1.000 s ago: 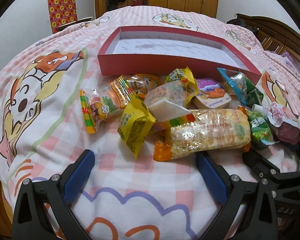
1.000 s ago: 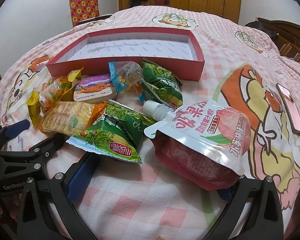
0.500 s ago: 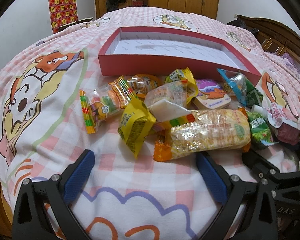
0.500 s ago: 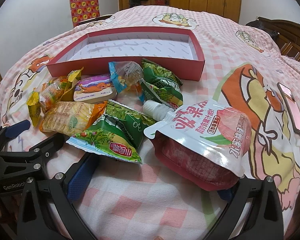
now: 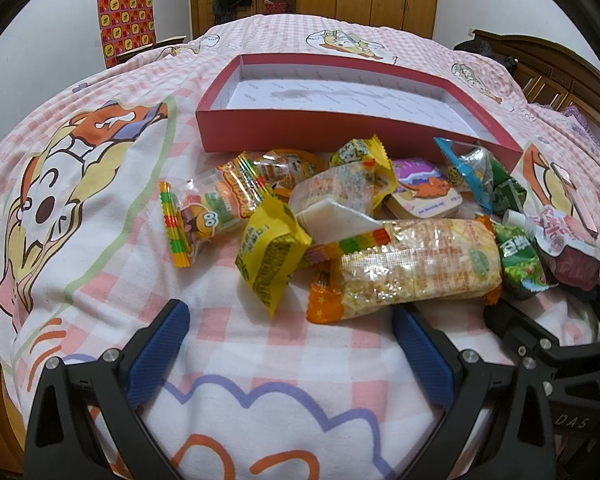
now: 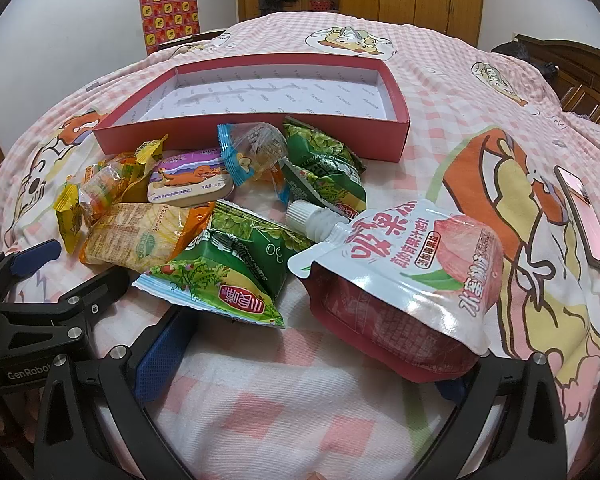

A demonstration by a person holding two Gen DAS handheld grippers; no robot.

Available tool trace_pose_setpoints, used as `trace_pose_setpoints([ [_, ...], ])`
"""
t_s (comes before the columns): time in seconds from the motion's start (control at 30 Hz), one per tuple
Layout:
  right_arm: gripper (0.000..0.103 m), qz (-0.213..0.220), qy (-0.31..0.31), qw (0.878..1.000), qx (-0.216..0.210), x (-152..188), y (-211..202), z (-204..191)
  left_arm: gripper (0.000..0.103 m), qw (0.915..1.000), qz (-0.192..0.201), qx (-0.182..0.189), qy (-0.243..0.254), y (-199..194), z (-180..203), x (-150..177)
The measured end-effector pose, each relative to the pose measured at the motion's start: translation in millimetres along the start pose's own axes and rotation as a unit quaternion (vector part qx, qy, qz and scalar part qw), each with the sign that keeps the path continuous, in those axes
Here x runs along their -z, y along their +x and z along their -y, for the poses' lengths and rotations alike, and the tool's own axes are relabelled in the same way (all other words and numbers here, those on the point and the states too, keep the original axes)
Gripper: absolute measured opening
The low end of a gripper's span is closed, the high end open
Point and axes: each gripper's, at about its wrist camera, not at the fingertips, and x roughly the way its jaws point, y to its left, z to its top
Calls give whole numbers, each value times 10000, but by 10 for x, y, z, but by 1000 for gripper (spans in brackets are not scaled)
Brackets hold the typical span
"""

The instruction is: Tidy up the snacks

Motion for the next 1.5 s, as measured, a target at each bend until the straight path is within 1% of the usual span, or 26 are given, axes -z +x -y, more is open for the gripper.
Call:
trace_pose_setpoints([
  [0.47,103,1,1,10000,1,1,3,0,103,10000,2,-6,2,-5,2,-3],
  [0.63,103,29,-28,10000,1,-2,-12,-14,103,10000,11,11,90,-46,10,-25],
  [0.77,103,30,-62,9997,-242,-13,-68,-30,102,9995,36,153,271,-139,66,-40],
  [0.83,103,87,-80,9994,-334,5,-133,-23,102,9987,107,230,446,-219,121,-46],
  [0.93,103,149,-142,9988,-454,34,-231,-15,102,9981,222,169,551,-319,139,-66],
  [1.13,103,356,-300,9971,-599,23,-441,21,102,9990,290,295,174,-432,-124,-176],
  [1.2,103,413,-358,9964,-644,15,-483,18,102,9992,316,198,111,-434,-214,-210],
  [1.3,103,367,-414,9955,-767,-6,-507,14,102,9995,312,92,49,-425,-298,-238],
  [1.33,103,351,-423,9951,-818,-7,-517,8,100,9995,298,89,1,-416,-327,-250],
  [1.5,103,432,-496,9920,-1074,-22,-659,-17,95,9992,224,281,-176,-401,-422,-276],
])
